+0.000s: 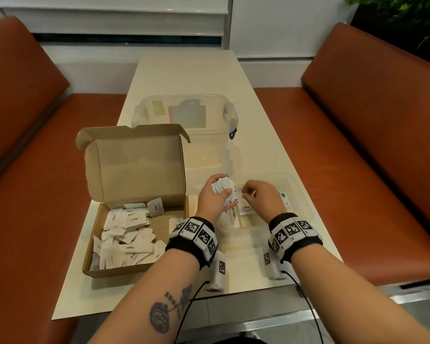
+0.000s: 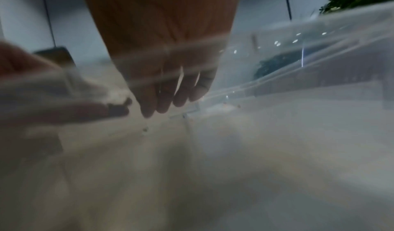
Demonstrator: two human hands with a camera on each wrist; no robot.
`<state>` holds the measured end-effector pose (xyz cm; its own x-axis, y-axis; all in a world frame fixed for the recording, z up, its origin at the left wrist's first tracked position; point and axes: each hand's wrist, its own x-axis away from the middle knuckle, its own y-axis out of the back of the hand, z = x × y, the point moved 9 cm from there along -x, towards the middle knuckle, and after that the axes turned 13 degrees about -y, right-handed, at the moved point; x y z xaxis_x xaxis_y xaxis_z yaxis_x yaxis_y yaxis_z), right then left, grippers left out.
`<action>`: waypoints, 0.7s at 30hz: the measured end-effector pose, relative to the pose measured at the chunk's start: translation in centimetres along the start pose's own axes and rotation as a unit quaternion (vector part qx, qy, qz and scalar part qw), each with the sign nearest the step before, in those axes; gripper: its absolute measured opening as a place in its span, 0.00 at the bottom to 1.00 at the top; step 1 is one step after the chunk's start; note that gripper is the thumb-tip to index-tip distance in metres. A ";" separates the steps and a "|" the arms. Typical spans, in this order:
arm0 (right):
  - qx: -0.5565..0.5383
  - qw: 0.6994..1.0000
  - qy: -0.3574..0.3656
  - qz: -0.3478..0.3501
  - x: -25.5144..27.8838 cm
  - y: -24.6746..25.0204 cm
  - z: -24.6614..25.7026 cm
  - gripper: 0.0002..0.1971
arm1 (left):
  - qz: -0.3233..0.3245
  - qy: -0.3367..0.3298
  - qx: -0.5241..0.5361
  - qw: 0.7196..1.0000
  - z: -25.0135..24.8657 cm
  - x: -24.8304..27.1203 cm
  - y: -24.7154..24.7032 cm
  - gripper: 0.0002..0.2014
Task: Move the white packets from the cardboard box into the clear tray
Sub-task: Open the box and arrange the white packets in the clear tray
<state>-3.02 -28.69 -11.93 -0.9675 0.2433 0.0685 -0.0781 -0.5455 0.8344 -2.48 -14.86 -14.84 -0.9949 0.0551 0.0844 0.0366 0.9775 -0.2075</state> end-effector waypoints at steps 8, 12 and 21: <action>-0.201 0.978 -0.046 0.020 1.2 1.4 1.5 0.03 | 0.061 0.016 0.000 0.998 0.0 0.5 -1.4 0.18; -0.194 0.977 -0.082 0.035 1.1 1.0 1.0 0.09 | 0.082 0.021 -0.003 0.996 0.1 0.5 -1.5 0.22; -0.209 0.971 -0.086 0.081 1.1 0.5 1.2 0.04 | 0.121 0.051 -0.006 0.991 0.5 0.7 -1.6 0.24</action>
<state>-3.80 -27.71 -10.81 -0.9240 0.2375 0.2998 -0.0539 -0.8569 0.5126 -3.27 -16.51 -14.91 -0.9422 0.3084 0.1312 0.2751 0.9353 -0.2227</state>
